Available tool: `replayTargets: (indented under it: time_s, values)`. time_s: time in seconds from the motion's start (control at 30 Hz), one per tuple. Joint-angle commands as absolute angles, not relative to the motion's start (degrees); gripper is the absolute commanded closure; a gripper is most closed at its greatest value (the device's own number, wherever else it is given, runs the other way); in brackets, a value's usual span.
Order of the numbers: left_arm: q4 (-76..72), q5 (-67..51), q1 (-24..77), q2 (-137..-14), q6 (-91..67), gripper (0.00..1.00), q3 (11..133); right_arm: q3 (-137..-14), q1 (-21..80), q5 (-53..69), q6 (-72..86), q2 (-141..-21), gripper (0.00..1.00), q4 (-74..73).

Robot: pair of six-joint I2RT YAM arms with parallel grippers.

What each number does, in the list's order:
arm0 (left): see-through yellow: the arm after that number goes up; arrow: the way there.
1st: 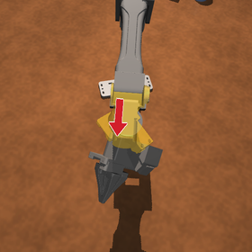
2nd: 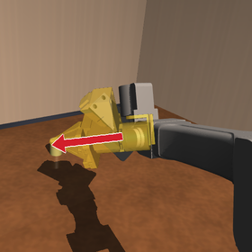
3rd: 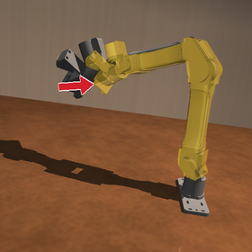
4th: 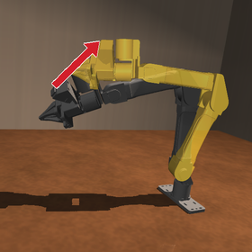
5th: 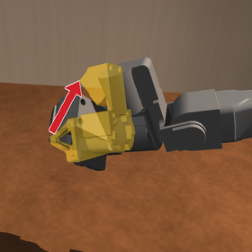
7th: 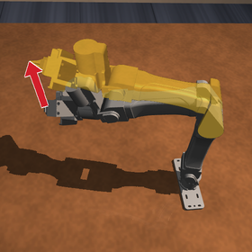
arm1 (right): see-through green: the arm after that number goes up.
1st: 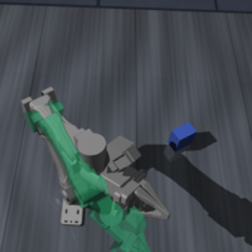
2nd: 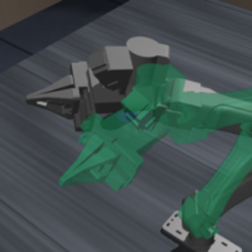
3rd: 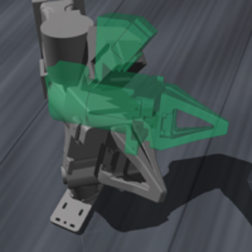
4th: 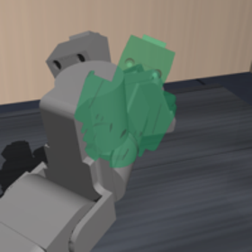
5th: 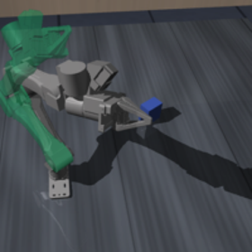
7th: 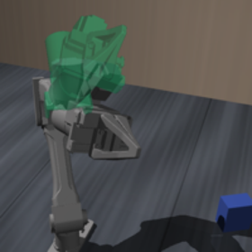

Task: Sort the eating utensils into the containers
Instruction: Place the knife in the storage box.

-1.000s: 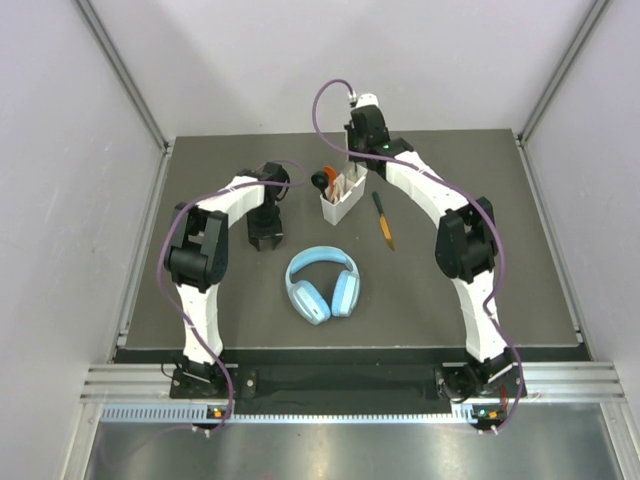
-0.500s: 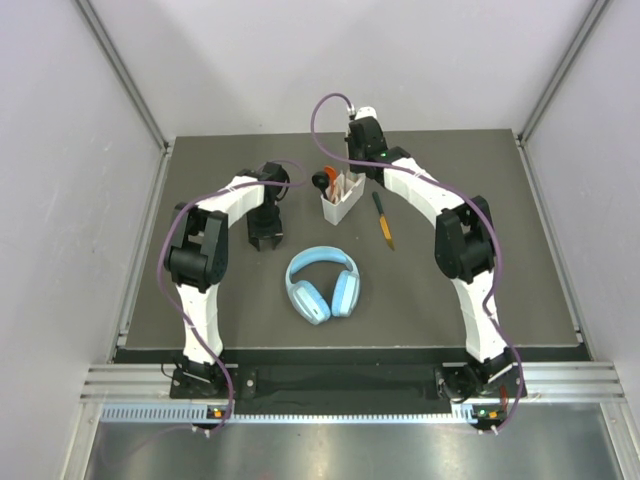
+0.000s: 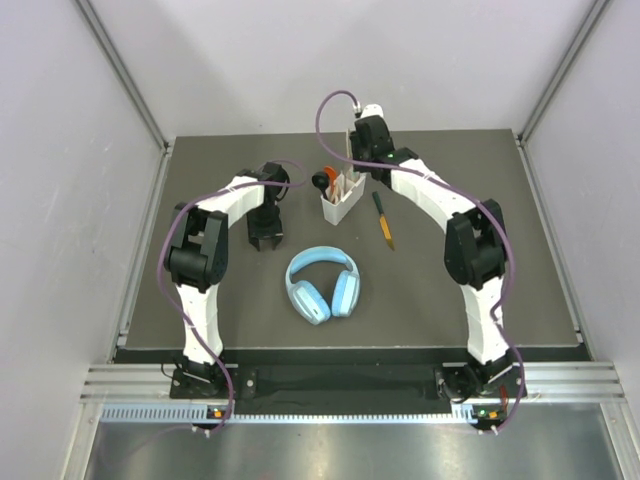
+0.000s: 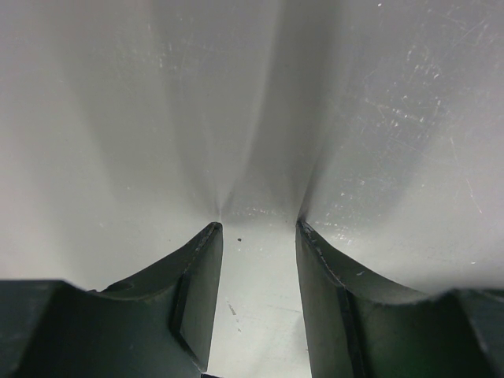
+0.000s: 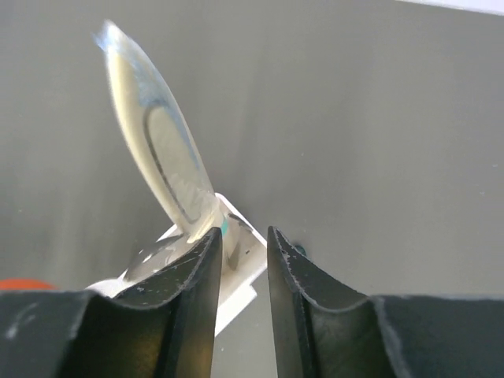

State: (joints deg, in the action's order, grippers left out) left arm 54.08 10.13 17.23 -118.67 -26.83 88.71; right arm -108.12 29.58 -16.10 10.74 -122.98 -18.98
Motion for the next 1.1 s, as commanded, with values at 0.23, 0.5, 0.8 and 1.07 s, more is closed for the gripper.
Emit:
replayTargets:
  time_s: [0.23, 0.5, 0.8, 1.07]
  values:
    - [51.33, 10.37, 16.96, -119.97, -26.81, 0.52, 88.33, -108.45, 28.39, -18.28, 12.91, -113.56, 0.61, -19.15]
    - [51.07, 11.07, 16.96, -119.36, -27.16, 0.52, 88.59, -100.74, 20.58, -16.44, 22.14, -104.43, 0.56, -28.56]
    - [50.36, 8.88, 16.96, -119.79, -27.86, 0.52, 89.29, -102.12, 8.89, 5.44, 33.18, -107.04, 0.57, -52.87]
    - [50.98, 9.49, 16.96, -119.45, -28.48, 0.52, 89.48, -78.41, 9.92, 31.11, 64.49, -100.99, 0.53, -30.52]
